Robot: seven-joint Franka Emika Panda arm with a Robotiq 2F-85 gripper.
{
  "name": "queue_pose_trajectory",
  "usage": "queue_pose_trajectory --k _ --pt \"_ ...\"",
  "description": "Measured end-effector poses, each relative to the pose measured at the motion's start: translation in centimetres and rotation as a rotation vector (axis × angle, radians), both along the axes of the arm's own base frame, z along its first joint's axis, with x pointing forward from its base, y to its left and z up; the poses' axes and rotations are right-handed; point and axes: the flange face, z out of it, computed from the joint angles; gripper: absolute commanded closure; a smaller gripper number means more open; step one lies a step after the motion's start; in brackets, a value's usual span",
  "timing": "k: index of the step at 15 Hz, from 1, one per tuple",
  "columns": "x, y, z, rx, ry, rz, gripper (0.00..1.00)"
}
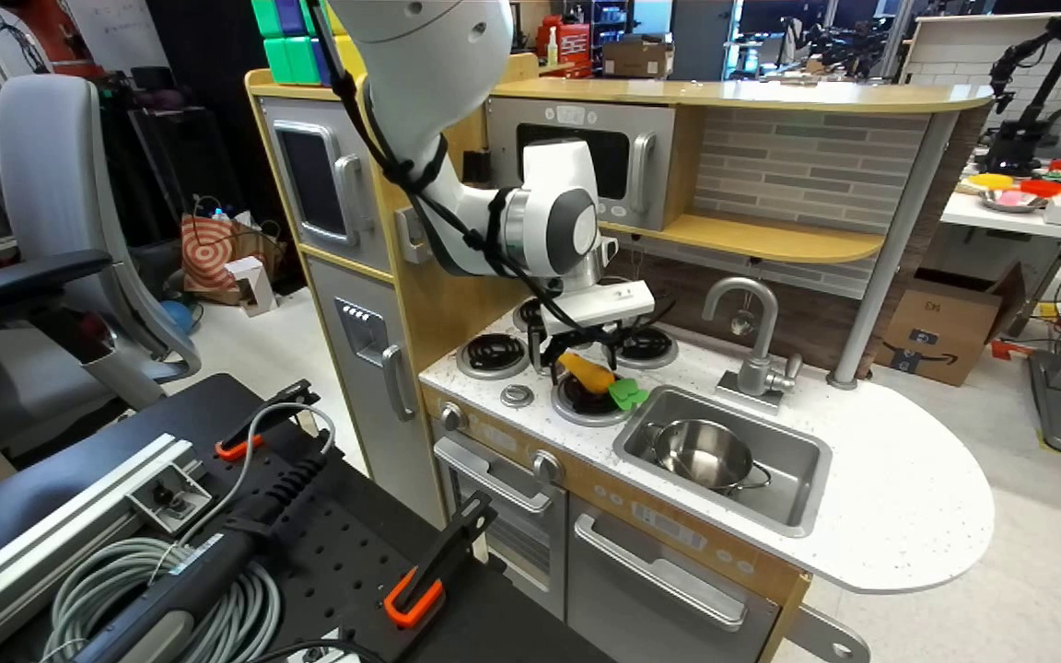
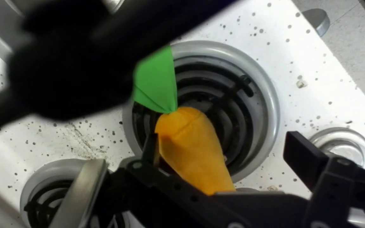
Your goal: Put the carrot plush toy in the pot
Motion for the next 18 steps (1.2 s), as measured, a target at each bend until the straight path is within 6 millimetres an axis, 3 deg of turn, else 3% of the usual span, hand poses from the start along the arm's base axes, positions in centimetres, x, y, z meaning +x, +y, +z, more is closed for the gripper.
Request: queue_pose_trajectory --k 2,4,7,8,11,14,16,18 --pt "0.3 0.4 -1.0 -0.006 -0.003 0.008 0.0" --pt "0.6 0.8 -1.9 -0.018 -0.008 0.018 0.26" --pt "1.1 1.0 -2.8 -0.028 -0.016 0.025 0.5" --pt "1.1 1.2 -2.9 -0.029 -0.005 0.025 0.53" --pt "1.1 1.5 -2.5 -0.032 0.015 0.013 0.65" --pt "0.8 1.6 -2.2 -0.007 0.031 -0.047 0.86" --pt "0.5 1.3 -1.7 0.018 0.022 -0.113 0.87" --pt "1.1 0.3 0.0 0.04 -0.048 -0.17 0.99"
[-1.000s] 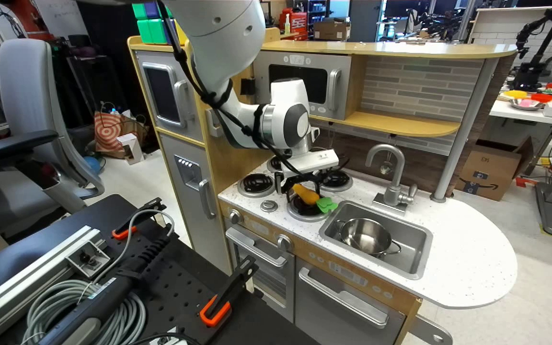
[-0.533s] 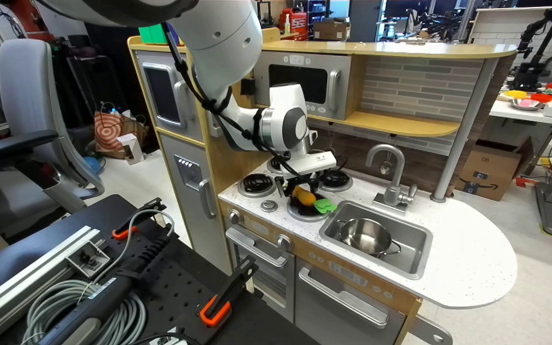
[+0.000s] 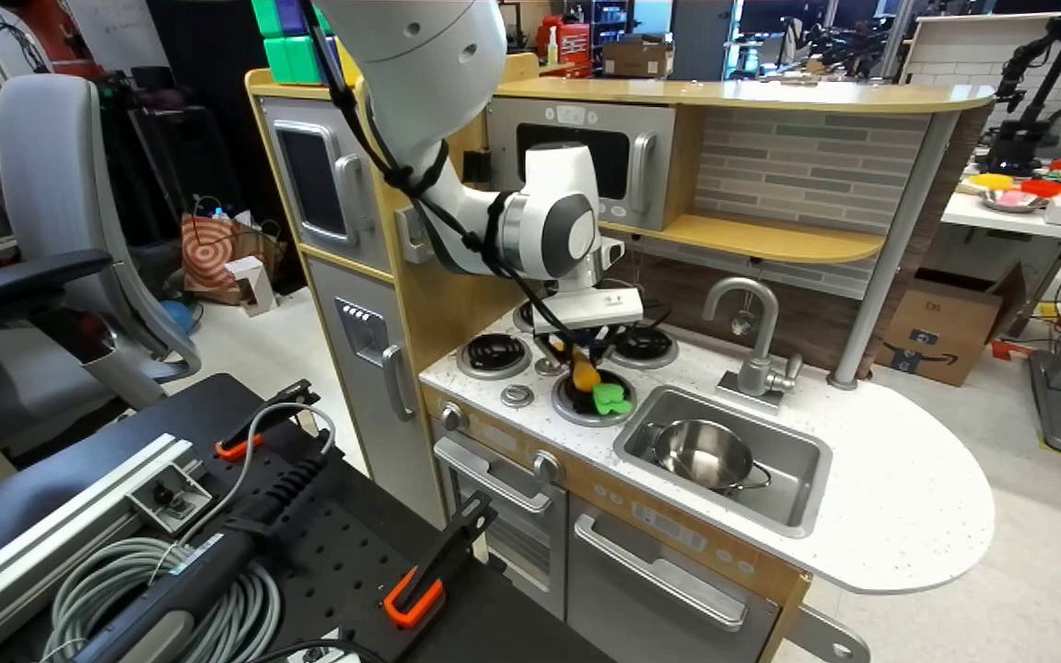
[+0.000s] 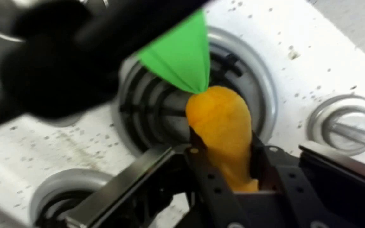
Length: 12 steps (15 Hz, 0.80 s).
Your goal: Put the carrot plush toy in the pot
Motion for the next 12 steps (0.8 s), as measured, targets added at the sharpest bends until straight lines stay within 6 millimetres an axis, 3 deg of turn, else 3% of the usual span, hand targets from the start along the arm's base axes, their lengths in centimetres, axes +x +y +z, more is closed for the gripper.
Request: queue_pose_trajectory --k 2,6,9,12 --pt "1.7 -2.9 3.9 0.004 -0.103 -0.06 0.96" --pt "2.4 -8.8 7.9 -0.019 -0.196 -0.211 0.97" --pt "2.8 -11.9 8.7 -0.063 -0.194 -0.327 0.97" --pt "2.3 -13.5 7.4 -0.119 -0.123 -0.431 0.97"
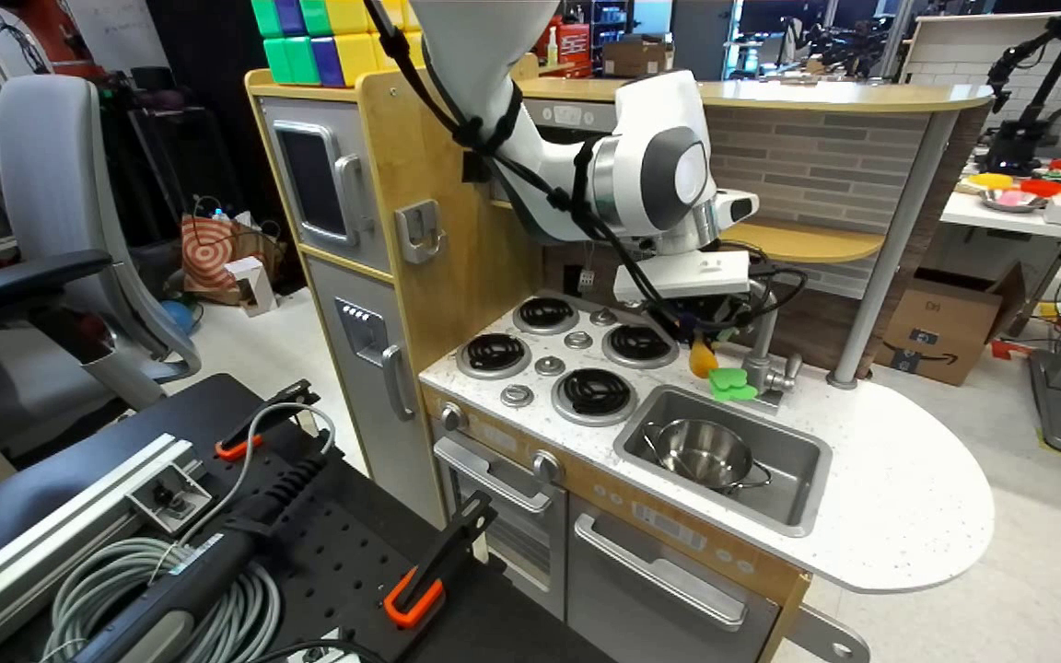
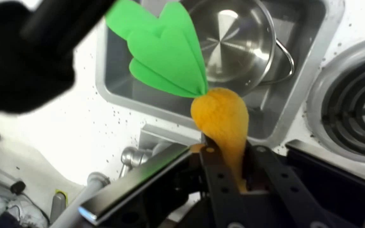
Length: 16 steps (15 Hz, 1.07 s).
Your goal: Put the carrot plush toy in the pot
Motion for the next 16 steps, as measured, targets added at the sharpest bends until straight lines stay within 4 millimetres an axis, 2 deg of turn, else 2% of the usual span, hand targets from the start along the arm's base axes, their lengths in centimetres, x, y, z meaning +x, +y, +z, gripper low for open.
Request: queue_pose_trajectory --k 6,10,11,12,16 --pt "-0.6 -0.6 -4.9 -0.015 0.088 -0.165 0.97" --pt "-0.4 -1.4 -6.6 -0.031 0.087 -0.248 0.97" --pt "-0.3 -1.6 -6.8 -0.037 0.089 -0.266 0.61" --pt "-0.3 -1.8 -7.0 -0.042 0.094 -0.28 0.6" --pt "0.2 -1.8 -7.0 -0.047 0.1 -0.296 0.32"
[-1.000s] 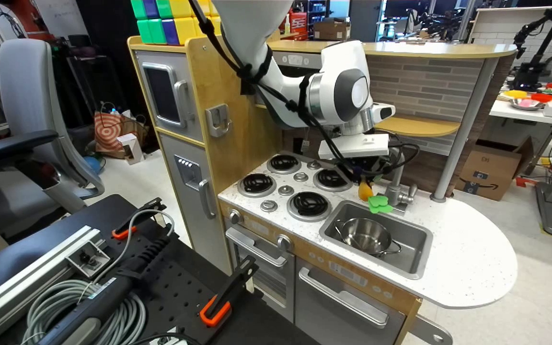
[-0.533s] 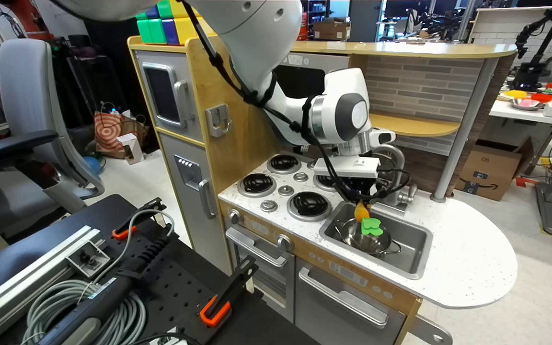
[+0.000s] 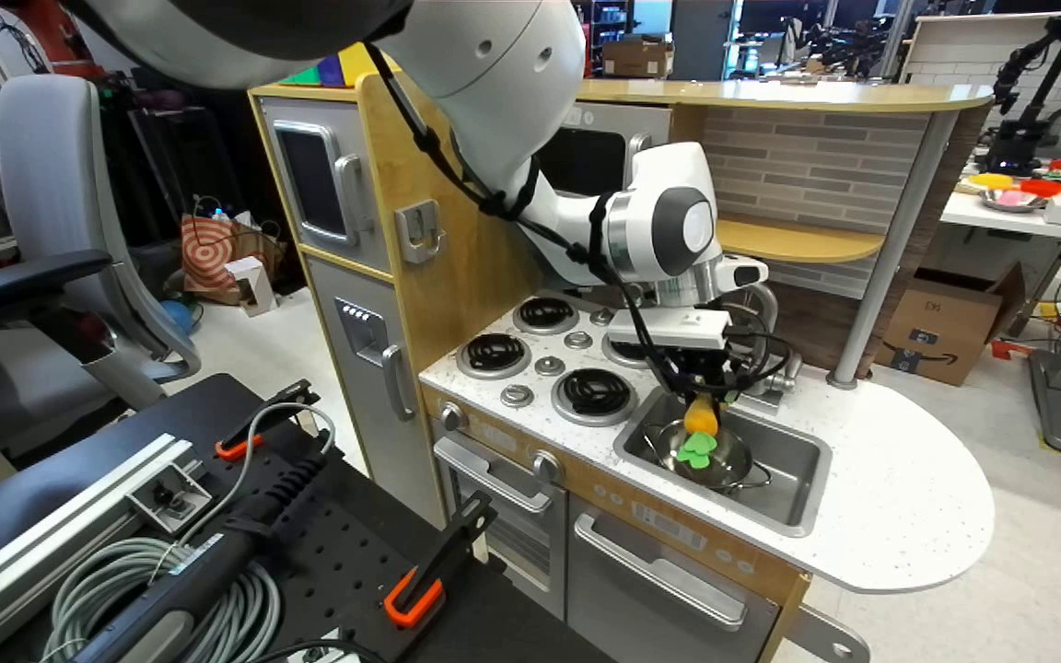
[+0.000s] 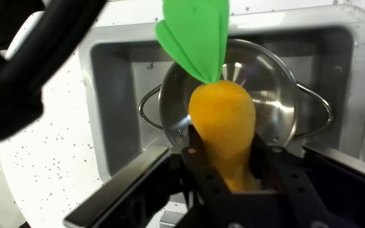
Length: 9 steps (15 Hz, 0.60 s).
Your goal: Put the carrot plush toy in the pot
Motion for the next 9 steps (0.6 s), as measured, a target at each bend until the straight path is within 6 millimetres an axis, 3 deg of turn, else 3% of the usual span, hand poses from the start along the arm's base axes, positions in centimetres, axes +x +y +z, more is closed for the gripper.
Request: queue_pose_trajectory --k 4,9 --pt "0.7 1.0 1.0 0.007 -0.017 0.009 0.02" --pt "1.1 2.5 3.3 0.018 0.018 0.059 0.0"
